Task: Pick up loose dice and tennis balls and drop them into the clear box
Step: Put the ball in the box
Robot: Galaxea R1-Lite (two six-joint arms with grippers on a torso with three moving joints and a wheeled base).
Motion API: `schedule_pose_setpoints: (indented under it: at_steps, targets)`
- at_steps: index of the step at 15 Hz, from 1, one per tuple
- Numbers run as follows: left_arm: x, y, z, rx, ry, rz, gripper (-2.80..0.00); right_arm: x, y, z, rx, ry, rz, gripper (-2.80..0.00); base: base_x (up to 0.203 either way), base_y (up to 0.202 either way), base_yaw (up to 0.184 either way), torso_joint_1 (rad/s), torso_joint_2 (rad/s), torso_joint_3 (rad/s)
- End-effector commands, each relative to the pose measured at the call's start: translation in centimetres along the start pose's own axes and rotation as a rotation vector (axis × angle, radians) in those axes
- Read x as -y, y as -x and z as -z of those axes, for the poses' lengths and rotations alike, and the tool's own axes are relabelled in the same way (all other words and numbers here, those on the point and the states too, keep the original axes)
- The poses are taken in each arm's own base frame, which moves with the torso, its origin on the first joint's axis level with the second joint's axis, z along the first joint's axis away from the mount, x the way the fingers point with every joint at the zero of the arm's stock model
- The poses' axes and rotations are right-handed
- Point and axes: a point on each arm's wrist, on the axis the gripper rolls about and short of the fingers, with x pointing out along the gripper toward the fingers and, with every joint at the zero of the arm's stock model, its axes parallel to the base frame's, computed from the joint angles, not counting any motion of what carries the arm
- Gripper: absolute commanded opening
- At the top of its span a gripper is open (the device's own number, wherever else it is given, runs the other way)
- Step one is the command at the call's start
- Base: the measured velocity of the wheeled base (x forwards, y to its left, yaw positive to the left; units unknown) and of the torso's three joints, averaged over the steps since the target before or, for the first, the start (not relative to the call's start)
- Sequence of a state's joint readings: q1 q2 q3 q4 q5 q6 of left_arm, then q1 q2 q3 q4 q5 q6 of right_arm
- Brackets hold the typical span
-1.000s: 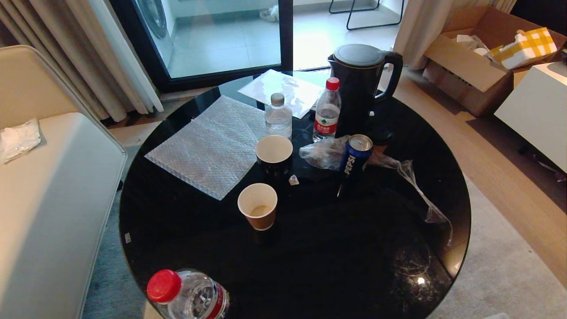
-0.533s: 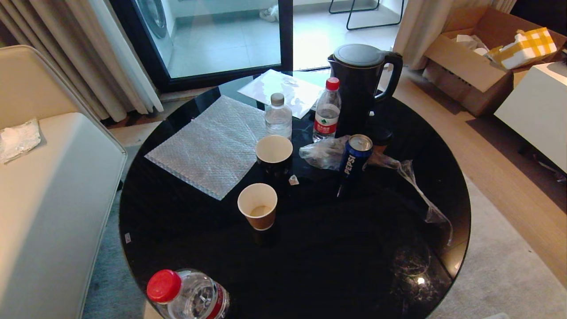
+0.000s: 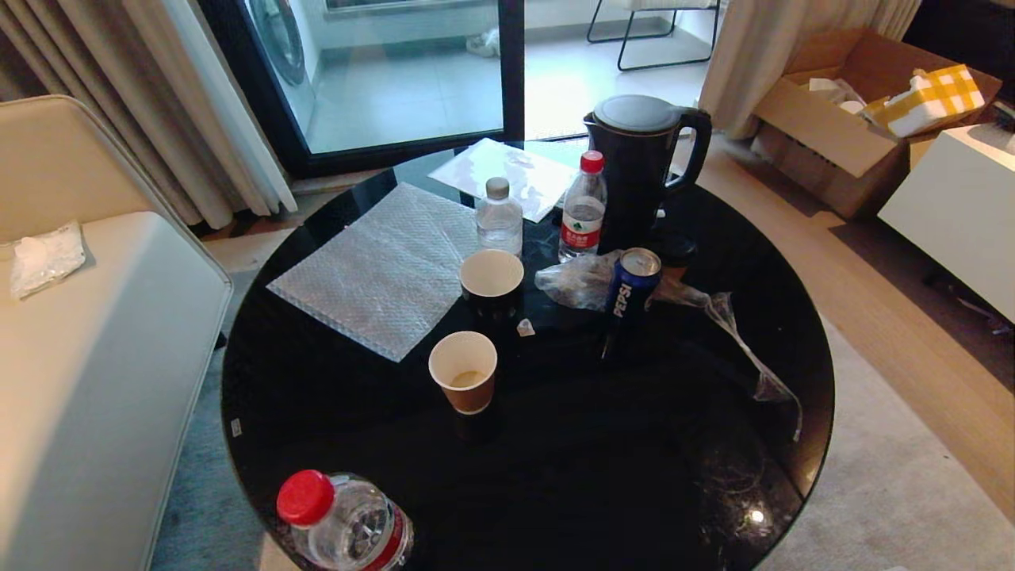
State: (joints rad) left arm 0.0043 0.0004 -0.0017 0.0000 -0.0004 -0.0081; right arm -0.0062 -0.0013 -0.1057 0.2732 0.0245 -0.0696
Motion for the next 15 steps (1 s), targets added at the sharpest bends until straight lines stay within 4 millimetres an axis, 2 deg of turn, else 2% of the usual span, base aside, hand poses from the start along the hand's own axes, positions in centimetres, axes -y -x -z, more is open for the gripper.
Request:
schedule_pose_setpoints:
  at_steps: [1,4,11,15]
  targets:
    - [0.0,0.0,0.01,0.0,0.001,-0.001,-2.8,0.0,-0.01,0.01,-0.002,0.001,-0.002,-2.8,0.0,0.0,0.0,-0.001,0.0,0.192]
    - [0.0,0.0,0.01,0.0,-0.002,-0.001,-2.8,0.0,-0.01,0.01,-0.003,0.001,0.0,-2.8,0.0,0.0,0.0,0.0,0.0,0.138]
    - [0.0,0.0,0.01,0.0,0.0,-0.001,-2.8,0.0,-0.01,0.01,-0.003,0.001,0.0,-2.8,0.0,0.0,0.0,0.001,0.0,0.011]
    - [0.0,0.0,0.01,0.0,0.0,-0.001,-2.8,0.0,-0.01,0.01,-0.003,0.001,0.0,-2.8,-0.165,0.0,-0.001,0.002,0.0,0.003]
